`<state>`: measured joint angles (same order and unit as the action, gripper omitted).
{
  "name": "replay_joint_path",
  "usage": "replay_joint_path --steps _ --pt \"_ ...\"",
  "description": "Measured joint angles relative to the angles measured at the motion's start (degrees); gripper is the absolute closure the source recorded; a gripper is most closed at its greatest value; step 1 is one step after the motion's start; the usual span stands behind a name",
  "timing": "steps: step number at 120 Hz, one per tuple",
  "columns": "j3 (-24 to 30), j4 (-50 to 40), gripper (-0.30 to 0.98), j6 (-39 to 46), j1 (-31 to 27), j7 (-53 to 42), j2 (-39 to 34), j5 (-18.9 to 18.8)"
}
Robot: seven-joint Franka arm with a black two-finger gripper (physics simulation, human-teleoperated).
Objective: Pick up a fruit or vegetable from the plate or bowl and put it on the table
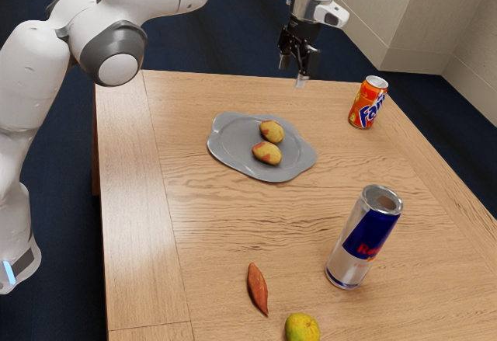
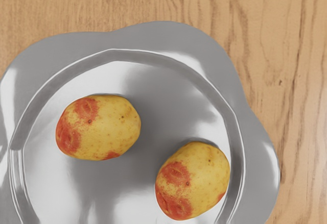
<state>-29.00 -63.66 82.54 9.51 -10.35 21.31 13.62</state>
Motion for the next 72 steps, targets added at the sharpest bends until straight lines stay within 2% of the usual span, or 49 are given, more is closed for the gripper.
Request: replay_joint_path --steps 52,64,72 --pt "-0.3 2.0 0.0 -0.6 0.0 -0.7 -0.3 -0.1" --pt "0.0 8.6 0.0 -0.6 1.3 -0.9 -11.4 0.4" --pt "0.8 8.7 0.0 -1.4 2.8 -1.0 -12.6 0.4"
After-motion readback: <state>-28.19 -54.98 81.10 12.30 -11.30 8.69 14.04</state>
